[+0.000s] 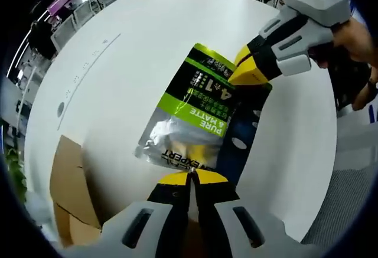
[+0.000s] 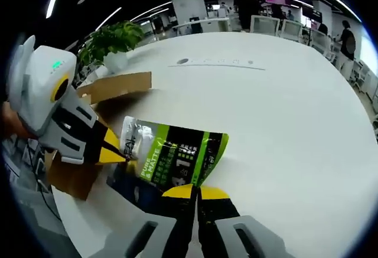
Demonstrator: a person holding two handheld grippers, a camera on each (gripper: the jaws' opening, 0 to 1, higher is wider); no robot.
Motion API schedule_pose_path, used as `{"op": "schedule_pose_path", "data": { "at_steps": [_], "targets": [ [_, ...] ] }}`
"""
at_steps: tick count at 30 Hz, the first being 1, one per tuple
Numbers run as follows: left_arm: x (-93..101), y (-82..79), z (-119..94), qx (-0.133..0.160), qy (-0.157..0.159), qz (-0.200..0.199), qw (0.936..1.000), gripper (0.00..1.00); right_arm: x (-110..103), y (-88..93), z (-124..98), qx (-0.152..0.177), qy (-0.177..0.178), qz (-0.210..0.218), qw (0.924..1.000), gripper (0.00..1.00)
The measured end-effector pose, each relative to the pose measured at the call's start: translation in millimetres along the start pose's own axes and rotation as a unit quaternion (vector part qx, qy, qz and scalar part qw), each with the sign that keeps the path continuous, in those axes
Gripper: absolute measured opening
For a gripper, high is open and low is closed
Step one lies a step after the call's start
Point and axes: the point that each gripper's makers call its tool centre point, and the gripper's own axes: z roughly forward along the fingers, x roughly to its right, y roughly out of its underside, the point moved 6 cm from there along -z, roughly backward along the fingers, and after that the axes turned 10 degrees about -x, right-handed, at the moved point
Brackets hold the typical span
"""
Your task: Operate the shoe box by opening the lid, removing the specified soft item, and placing it in the target area until the item is outside and the box remains undamaged.
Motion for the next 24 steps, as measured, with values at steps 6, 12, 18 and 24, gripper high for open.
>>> {"op": "schedule_pose_path", "data": {
  "at_steps": [6, 12, 18, 24],
  "targets": [
    [-2.5, -0.8, 3.7, -0.003, -0.011, 0.014, 0.9998, 0.01, 1.5, 0.2, 4.1, -0.002, 0.004, -0.009, 1.0, 0.0],
    [-5.0, -2.6, 5.0, 0.003, -0.017, 0.015, 0.9997, 0.02, 3.5, 1.5, 7.1, -0.002, 0.011, -0.018, 0.9998, 0.0],
    [-5.2, -2.5, 5.3, 0.003, -0.014, 0.009, 0.9999, 0.02, 4.0, 0.8, 8.0, 0.001, 0.015, -0.023, 0.9996, 0.0],
    [-4.3, -0.3, 4.0, 0.002, -0.018, 0.009, 0.9998, 0.03, 4.4, 0.9, 7.9, 0.003, 0.023, -0.034, 0.9992, 0.02]
  ]
}}
